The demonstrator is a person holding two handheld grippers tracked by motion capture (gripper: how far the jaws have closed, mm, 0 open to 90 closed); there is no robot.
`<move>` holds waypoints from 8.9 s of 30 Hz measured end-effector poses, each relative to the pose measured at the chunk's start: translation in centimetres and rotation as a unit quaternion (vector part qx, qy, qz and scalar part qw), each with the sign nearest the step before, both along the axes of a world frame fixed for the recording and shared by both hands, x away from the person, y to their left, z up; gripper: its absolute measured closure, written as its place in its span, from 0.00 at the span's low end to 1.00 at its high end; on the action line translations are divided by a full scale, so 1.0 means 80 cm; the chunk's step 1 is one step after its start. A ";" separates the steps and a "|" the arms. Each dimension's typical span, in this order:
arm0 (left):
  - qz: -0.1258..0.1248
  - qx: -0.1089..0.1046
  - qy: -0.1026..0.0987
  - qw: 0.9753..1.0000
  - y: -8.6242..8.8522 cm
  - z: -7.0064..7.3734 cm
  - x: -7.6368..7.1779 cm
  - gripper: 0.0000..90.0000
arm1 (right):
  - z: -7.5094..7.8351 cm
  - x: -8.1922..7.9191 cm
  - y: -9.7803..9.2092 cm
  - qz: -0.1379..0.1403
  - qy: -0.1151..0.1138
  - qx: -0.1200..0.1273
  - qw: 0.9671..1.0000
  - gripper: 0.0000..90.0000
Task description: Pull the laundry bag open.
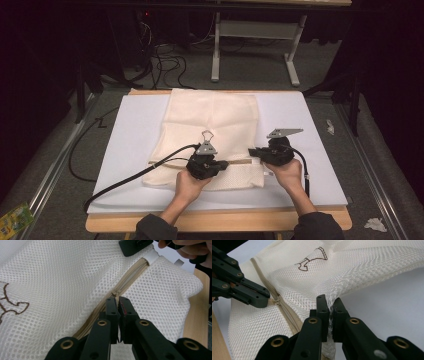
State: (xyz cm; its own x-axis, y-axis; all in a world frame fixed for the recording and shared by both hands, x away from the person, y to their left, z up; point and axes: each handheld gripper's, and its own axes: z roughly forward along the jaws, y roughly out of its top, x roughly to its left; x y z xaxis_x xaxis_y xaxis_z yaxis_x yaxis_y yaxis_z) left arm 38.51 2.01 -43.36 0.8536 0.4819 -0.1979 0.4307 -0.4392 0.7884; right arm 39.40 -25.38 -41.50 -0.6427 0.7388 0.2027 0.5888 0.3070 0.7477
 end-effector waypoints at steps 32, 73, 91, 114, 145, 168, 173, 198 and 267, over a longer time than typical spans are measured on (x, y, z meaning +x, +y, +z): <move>0.026 -0.003 -0.013 1.000 0.033 0.006 -0.003 0.97 | -0.002 0.002 -0.001 -0.009 -0.004 -0.011 1.000 0.98; 0.045 -0.021 -0.023 0.998 0.067 0.014 -0.007 0.97 | -0.005 0.003 -0.001 -0.015 -0.007 -0.022 1.000 0.98; 0.054 -0.028 -0.026 0.998 0.081 0.017 -0.007 0.97 | -0.006 0.006 -0.002 -0.019 -0.005 -0.019 1.000 0.98; 0.065 -0.034 -0.030 0.997 0.097 0.023 -0.007 0.97 | -0.005 0.007 -0.007 -0.022 -0.008 -0.020 1.000 0.98; 0.076 -0.037 -0.036 0.996 0.116 0.034 -0.008 0.97 | -0.006 0.008 -0.011 -0.026 -0.004 -0.021 0.999 0.98; 0.090 -0.040 -0.043 0.994 0.134 0.042 -0.007 0.97 | -0.001 0.009 -0.021 -0.036 -0.010 -0.027 0.999 0.98; 0.093 -0.042 -0.044 0.994 0.139 0.045 -0.007 0.97 | -0.002 0.009 -0.023 -0.039 -0.010 -0.026 0.999 0.98; 0.113 -0.043 -0.049 0.991 0.163 0.053 -0.007 0.97 | -0.002 0.011 -0.031 -0.046 -0.007 -0.031 0.998 0.98; 0.168 -0.033 -0.051 0.984 0.219 0.064 -0.004 0.97 | 0.014 0.009 -0.070 -0.084 -0.024 -0.030 0.996 0.98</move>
State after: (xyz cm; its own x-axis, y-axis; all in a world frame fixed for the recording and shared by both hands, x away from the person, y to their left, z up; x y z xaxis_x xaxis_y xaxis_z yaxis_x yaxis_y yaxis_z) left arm 38.22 19.51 -38.25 0.6659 0.7287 -0.1598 0.4592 -0.2315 0.8576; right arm 40.11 -31.00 -40.41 -0.5164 0.8468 0.1274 0.6001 0.2518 0.7593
